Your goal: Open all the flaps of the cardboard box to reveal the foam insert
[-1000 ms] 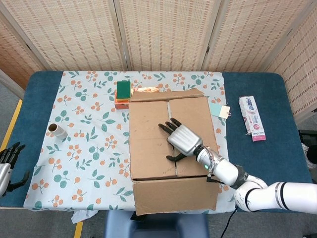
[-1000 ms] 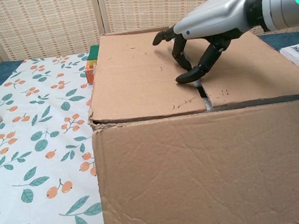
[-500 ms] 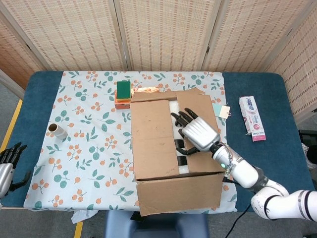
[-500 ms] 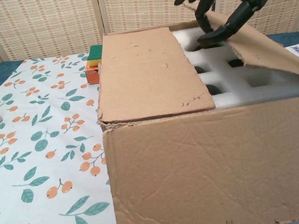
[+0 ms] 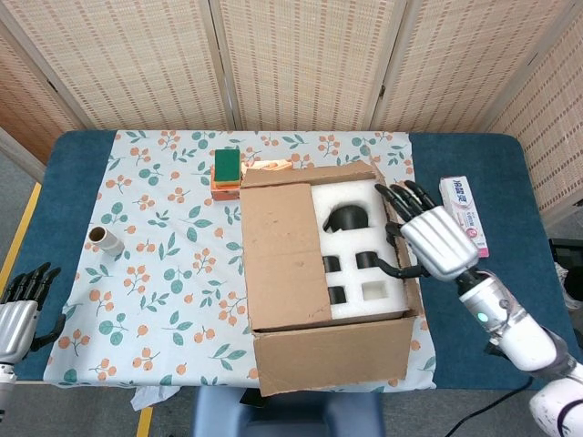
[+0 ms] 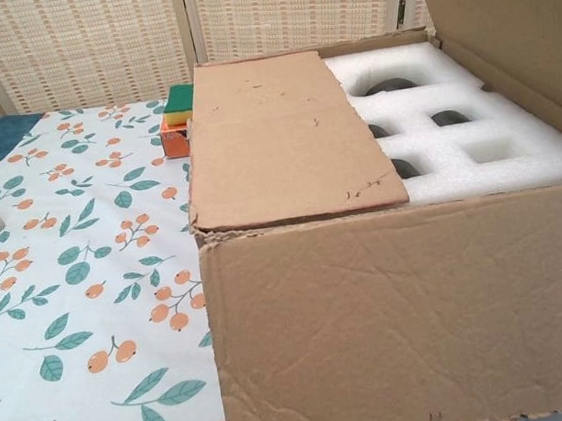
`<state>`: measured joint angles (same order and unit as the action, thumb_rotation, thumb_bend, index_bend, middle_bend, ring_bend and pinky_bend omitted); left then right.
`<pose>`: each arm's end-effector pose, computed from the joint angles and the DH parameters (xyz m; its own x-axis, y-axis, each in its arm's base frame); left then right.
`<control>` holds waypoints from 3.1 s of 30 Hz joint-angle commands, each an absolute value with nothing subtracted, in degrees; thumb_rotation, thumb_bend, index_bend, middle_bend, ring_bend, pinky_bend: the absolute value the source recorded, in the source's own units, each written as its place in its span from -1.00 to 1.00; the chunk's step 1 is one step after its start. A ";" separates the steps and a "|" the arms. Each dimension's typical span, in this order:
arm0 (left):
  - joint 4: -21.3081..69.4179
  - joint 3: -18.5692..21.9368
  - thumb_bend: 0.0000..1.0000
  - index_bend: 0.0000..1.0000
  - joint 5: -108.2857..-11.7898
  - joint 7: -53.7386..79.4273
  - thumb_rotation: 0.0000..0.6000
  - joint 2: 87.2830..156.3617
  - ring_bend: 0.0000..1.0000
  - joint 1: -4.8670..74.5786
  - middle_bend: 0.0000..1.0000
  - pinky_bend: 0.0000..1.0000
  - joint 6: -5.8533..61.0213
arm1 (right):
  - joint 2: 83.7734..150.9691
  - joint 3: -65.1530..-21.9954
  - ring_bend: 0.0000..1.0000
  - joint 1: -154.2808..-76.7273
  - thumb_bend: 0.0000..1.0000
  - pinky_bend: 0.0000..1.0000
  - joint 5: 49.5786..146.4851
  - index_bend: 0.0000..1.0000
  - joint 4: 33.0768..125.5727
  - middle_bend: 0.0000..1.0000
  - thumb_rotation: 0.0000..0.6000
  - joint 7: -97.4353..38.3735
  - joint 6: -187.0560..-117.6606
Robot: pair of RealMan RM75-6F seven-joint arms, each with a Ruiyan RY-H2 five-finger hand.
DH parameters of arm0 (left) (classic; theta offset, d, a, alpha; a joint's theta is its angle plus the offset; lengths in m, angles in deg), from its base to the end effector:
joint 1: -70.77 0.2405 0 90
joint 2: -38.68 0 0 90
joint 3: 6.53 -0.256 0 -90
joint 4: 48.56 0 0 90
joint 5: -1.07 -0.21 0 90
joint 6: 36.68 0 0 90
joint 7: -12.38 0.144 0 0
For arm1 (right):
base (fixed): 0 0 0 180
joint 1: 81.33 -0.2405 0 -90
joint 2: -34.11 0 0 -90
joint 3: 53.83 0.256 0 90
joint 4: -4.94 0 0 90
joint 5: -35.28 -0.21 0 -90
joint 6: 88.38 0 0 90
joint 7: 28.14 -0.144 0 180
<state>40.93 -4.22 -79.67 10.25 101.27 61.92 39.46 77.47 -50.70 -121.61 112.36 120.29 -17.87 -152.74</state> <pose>-0.3320 0.2012 0.1580 0.4165 0.1284 0.9000 0.9056 0.0294 -0.4232 -0.1353 -0.2988 0.1884 0.5788 -0.0450 0.8142 -0.7375 -0.4550 0.4991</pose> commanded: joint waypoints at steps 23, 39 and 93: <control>43.23 -4.19 0.06 -0.81 -92.71 8.23 1.00 100.39 -1.00 56.18 -1.00 -1.00 41.37 | 92.51 -54.85 -1.00 -92.90 -0.20 -1.00 127.56 0.02 90.03 -1.00 0.04 -47.85 -183.73; 61.33 4.21 1.00 -0.19 -85.42 15.93 1.00 93.66 -1.00 30.54 -1.00 -1.00 9.18 | 98.43 -52.53 -1.00 -88.42 -0.18 -1.00 131.78 0.02 77.92 -1.00 0.16 -67.58 -195.23; 35.04 9.44 1.00 -0.08 -65.75 17.97 1.00 122.38 -1.00 -3.29 -0.97 -1.00 -7.18 | 97.27 -50.48 -1.00 -91.05 -0.18 -1.00 127.60 -0.01 71.88 -1.00 0.17 -82.49 -181.04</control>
<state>35.14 9.53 -65.75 18.06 122.29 -3.20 -7.12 97.27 -50.48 -91.05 127.61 71.87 -82.49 -181.04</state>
